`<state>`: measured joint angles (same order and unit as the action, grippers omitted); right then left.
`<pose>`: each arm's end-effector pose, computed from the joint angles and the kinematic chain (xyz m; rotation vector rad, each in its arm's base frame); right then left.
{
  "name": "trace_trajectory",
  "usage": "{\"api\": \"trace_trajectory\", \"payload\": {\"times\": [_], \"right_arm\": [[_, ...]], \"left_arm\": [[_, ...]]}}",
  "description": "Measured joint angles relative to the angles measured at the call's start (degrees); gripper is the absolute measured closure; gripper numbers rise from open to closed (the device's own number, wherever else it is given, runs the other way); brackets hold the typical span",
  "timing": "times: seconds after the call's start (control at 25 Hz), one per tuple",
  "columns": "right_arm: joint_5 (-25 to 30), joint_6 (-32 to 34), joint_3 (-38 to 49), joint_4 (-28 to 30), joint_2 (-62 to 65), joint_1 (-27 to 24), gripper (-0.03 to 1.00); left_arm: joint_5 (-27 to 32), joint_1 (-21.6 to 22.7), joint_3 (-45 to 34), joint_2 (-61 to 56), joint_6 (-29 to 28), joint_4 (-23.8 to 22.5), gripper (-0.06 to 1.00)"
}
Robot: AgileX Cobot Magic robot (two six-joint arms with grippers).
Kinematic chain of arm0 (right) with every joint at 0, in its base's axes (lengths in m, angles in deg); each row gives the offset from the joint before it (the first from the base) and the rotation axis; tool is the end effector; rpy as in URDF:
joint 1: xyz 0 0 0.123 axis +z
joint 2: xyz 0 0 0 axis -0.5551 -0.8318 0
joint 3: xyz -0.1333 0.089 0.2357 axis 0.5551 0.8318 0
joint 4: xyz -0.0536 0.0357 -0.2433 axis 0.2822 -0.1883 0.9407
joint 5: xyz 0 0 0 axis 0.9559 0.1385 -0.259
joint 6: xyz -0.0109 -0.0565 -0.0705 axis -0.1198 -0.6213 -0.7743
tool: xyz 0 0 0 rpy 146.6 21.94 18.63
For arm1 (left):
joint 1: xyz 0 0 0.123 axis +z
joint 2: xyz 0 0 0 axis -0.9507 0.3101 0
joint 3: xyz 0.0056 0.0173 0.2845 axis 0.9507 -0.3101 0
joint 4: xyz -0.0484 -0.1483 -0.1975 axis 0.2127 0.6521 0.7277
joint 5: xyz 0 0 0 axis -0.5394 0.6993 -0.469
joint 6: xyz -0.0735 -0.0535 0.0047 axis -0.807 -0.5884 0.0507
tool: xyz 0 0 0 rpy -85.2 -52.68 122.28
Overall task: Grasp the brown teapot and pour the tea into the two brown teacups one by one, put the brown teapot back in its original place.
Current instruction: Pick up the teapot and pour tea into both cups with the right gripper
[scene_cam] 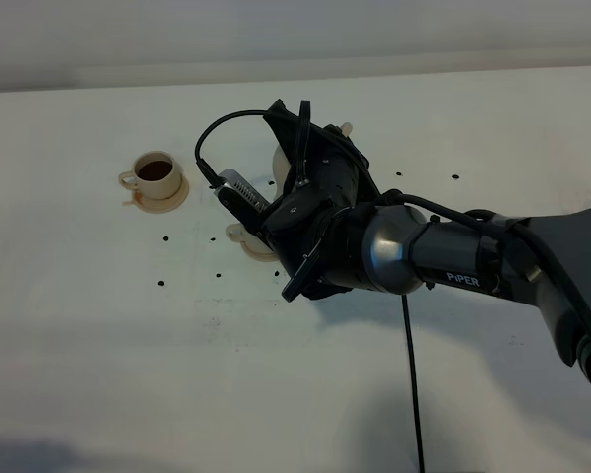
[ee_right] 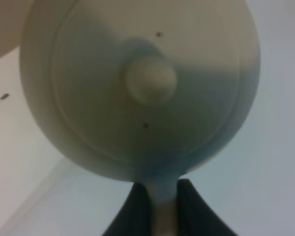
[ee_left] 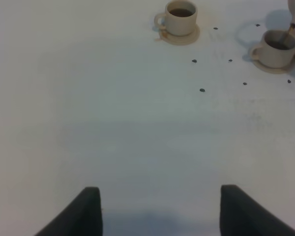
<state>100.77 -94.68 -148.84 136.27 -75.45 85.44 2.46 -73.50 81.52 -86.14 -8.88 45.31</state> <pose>0.3318 0.3065 0.1686 -2.1386 1.0357 -1.4472 -0.0070 -0.0027 0.2787 0.0360 2.0395 -0.0588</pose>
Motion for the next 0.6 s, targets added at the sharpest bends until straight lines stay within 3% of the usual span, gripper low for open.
{"api": "trace_trajectory", "payload": {"times": [0.6], "right_arm": [[0.06, -0.86, 0.00, 0.91, 0.00, 0.00, 0.88]], "left_arm": [[0.00, 0.00, 0.00, 0.00, 0.00, 0.00, 0.45]]}}
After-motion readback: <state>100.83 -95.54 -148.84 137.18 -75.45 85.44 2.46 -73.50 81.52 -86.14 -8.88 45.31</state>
